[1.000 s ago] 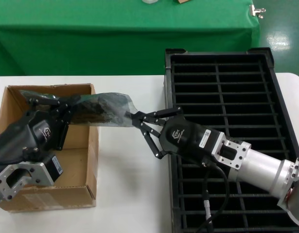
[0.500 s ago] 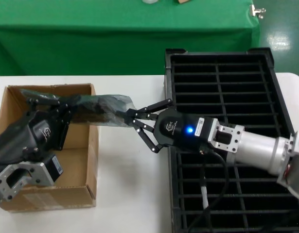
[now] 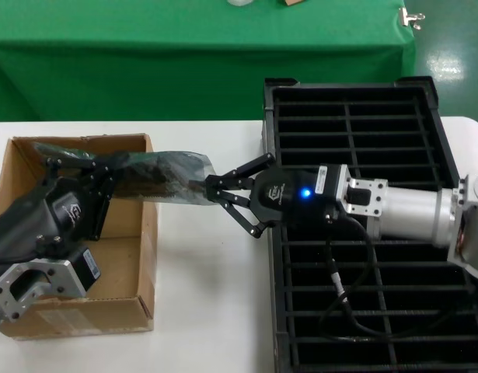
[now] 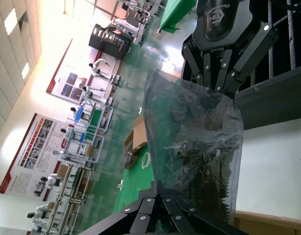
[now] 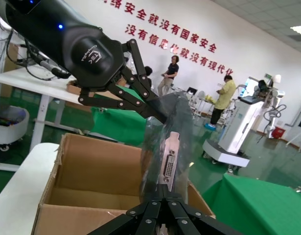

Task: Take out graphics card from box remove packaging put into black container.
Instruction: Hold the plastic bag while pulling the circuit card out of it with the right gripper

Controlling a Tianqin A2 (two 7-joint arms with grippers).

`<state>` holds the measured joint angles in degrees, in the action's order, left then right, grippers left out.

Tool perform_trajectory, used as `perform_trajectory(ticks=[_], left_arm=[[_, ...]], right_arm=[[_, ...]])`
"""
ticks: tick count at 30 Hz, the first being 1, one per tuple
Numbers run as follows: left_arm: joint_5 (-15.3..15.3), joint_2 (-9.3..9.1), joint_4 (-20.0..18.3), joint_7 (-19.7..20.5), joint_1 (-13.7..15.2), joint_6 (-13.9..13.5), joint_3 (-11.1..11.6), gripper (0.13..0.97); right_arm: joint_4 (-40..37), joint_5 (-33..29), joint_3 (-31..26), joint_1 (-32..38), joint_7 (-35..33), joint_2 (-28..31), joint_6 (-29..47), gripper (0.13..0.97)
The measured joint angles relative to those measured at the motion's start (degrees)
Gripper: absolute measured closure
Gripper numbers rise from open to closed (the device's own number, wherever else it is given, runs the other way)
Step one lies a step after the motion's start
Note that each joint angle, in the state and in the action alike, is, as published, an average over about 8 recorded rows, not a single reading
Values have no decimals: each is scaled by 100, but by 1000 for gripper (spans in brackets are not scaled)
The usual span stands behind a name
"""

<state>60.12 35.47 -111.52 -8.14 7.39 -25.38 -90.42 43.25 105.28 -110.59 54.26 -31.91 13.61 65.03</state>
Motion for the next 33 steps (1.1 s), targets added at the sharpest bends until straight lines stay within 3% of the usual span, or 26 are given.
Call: perform_trajectory(ticks=[13,26,33], left_arm=[[0,0,0,0,0,0,0,958],[0,0,0,0,0,0,0,958],[0,0,0,0,0,0,0,958]], right_arm=[[-825,-39,111,439,-147,-258,295,962],[-754,-128,147,376,-39,-336,270,962],[-709,-148,160,334,-28,-325,314,917]])
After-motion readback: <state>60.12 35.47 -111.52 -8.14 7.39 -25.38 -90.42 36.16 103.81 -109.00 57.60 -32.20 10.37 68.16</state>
